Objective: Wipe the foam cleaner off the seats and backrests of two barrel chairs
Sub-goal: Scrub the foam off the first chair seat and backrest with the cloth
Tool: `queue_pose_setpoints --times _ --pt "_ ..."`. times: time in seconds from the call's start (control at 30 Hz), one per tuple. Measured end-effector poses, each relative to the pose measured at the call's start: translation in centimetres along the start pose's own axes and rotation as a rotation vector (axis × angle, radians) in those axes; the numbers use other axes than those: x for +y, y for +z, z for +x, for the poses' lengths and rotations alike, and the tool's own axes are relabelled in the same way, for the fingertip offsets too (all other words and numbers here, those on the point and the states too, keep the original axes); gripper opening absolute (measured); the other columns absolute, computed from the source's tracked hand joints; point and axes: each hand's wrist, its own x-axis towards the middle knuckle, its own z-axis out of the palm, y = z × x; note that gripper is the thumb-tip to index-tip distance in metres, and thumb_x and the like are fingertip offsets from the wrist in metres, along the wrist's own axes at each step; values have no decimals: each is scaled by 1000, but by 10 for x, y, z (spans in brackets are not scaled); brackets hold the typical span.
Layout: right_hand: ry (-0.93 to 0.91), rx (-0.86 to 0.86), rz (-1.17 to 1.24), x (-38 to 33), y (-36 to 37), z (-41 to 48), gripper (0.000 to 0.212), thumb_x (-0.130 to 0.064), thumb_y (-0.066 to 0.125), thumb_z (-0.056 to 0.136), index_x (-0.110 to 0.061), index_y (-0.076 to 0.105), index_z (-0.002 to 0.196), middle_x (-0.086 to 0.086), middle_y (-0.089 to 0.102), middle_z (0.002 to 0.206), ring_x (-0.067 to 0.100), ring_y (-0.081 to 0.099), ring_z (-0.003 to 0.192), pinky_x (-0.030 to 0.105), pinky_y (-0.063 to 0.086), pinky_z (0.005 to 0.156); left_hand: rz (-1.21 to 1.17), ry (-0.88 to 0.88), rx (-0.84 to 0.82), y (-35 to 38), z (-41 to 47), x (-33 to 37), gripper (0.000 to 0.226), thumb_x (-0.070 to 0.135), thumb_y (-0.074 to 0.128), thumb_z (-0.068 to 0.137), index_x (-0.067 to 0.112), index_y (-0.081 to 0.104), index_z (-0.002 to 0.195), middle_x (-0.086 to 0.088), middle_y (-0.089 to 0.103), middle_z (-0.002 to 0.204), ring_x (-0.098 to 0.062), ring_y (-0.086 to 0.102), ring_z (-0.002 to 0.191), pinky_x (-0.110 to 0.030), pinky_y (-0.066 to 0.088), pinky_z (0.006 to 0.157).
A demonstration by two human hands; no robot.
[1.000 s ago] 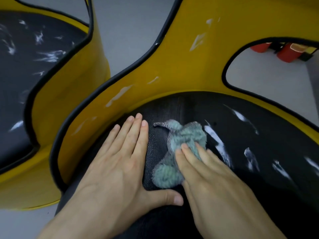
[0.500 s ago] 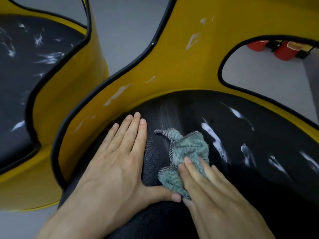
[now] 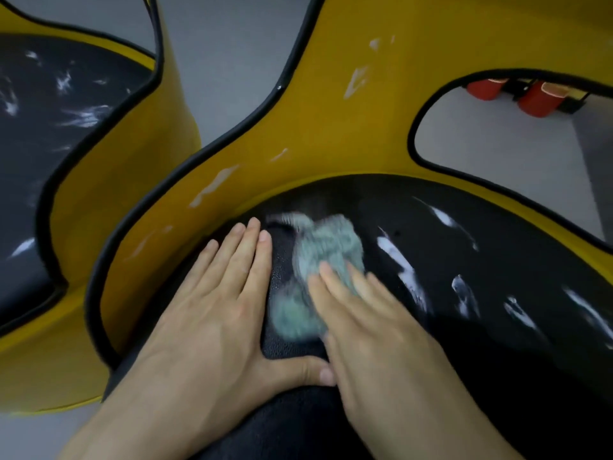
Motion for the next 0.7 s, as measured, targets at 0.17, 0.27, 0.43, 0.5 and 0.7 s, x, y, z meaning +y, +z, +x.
queue_pose_setpoints --times 0.17,0.27,0.43,0.5,0.7 --pt "-13 -2 -47 4 -2 10 61 -31 11 107 -5 57 139 10 59 142 28 52 135 38 32 110 49 19 6 5 2 -2 142 107 25 65 -1 28 157 -15 21 166 -28 21 153 -38 10 118" --pt "73 -13 -95 16 -11 62 47 -18 38 101 -11 43 147 5 49 148 26 43 138 37 29 115 48 6 -19 2 0 0 142 107 23 65 1 25 158 -14 19 166 -30 18 154 -37 9 119" --pt "183 23 -108 17 -5 85 51 -16 45 101 -6 40 150 11 45 154 29 39 142 39 27 119 -30 9 15 -1 -1 3 149 113 9 47 17 -28 155 3 -38 161 -6 -36 147 -29 -20 119" --pt "131 6 -78 5 0 59 52 -18 54 94 -5 49 144 10 53 146 29 47 137 38 33 116 -39 9 27 0 0 1 149 113 13 51 14 -16 159 -2 -25 166 -10 -24 153 -32 -12 122" --pt "-29 36 -23 8 -4 17 52 -25 38 92 -10 62 136 4 63 138 24 54 134 39 33 110 10 12 7 5 -1 -2 143 108 25 62 4 19 160 -10 12 168 -24 11 156 -37 7 119"
